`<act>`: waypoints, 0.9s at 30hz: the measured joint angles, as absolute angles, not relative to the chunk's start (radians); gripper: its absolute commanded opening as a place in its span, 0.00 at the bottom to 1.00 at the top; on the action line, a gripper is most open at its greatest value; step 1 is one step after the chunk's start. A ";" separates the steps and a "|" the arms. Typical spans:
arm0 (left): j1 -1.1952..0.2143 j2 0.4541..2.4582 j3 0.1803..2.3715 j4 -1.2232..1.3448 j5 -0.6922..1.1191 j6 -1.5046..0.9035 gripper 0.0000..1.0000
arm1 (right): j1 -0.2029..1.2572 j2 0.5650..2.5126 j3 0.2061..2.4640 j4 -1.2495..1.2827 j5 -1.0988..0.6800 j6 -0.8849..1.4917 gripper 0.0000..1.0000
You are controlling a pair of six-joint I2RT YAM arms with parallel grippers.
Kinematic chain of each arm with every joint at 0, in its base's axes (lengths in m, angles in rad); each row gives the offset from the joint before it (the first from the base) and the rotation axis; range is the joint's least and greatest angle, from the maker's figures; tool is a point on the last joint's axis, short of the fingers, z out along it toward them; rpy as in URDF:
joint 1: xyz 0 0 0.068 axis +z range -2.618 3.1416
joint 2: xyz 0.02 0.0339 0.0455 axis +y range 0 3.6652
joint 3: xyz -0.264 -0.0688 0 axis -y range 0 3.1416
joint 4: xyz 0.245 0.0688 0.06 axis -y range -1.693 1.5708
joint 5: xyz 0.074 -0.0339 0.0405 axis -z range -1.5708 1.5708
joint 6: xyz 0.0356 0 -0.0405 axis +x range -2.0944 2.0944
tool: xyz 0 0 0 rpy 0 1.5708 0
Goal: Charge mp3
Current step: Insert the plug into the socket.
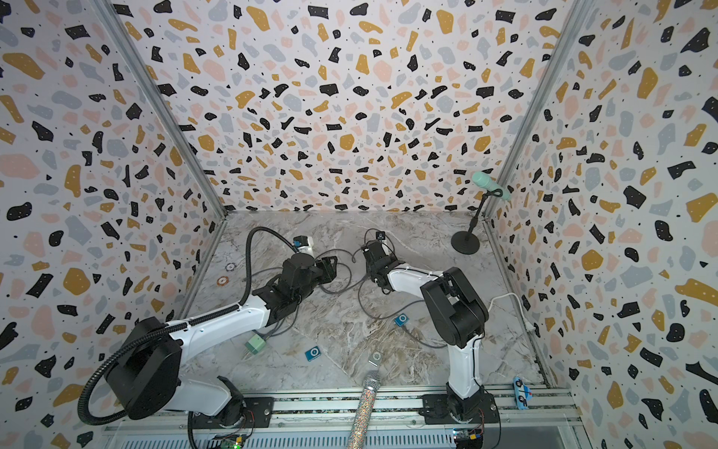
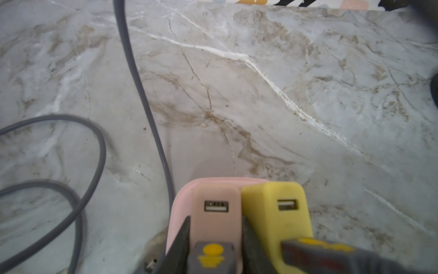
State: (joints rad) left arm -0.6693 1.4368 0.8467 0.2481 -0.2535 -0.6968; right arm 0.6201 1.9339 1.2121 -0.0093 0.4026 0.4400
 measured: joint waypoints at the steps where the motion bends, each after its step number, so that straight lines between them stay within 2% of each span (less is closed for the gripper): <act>1: -0.669 1.438 0.847 0.247 -0.248 -0.698 0.58 | 0.627 1.928 1.217 -0.030 0.398 0.440 0.21; 3: -0.669 1.439 0.847 0.246 -0.243 -0.699 0.58 | 0.638 1.917 1.230 -0.076 0.387 0.439 0.32; 6: -0.669 1.439 0.847 0.244 -0.240 -0.701 0.58 | 0.646 1.907 1.252 -0.147 0.368 0.431 0.43; 12: -0.669 1.439 0.847 0.229 -0.233 -0.706 0.58 | 0.652 1.891 1.275 -0.244 0.348 0.406 0.45; 16: -0.669 1.439 0.847 0.224 -0.223 -0.712 0.58 | 0.652 1.861 1.279 -0.271 0.342 0.398 0.44; 27: -0.669 1.445 0.847 0.223 -0.204 -0.722 0.58 | 0.641 1.722 1.250 -0.240 0.305 0.398 0.44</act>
